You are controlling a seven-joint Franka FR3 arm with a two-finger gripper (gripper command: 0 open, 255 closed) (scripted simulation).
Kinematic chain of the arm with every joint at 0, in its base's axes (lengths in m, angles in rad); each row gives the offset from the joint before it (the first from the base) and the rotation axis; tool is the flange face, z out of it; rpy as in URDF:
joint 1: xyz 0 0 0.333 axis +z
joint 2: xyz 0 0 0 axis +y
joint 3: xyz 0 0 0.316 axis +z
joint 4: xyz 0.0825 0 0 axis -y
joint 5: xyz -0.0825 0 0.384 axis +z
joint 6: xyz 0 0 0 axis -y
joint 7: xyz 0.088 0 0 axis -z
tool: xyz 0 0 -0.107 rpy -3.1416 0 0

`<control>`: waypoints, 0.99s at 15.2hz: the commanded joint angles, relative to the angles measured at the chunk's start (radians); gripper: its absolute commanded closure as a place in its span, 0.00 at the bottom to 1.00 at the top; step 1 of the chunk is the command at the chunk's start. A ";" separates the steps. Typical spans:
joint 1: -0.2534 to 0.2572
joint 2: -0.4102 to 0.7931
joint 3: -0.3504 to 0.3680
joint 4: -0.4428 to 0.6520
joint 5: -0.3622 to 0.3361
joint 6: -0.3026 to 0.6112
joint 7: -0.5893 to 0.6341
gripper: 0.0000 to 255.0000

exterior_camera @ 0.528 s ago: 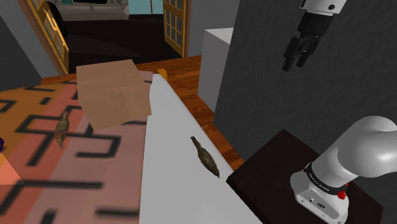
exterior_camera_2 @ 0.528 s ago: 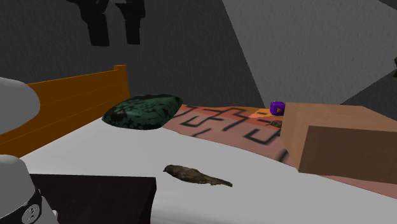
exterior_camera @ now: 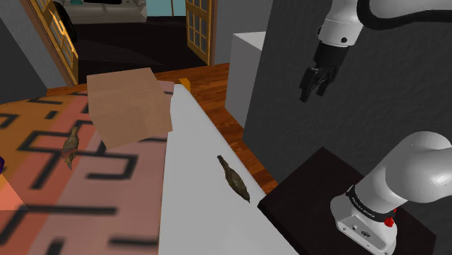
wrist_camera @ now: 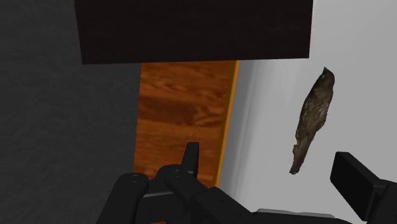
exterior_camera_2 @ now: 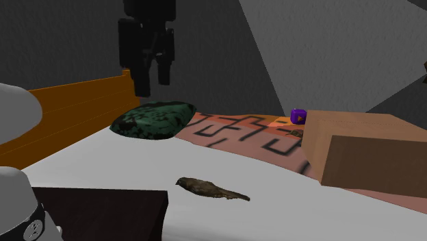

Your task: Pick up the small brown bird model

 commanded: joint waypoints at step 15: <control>0.065 0.392 0.217 -0.141 0.071 0.516 0.162 0.00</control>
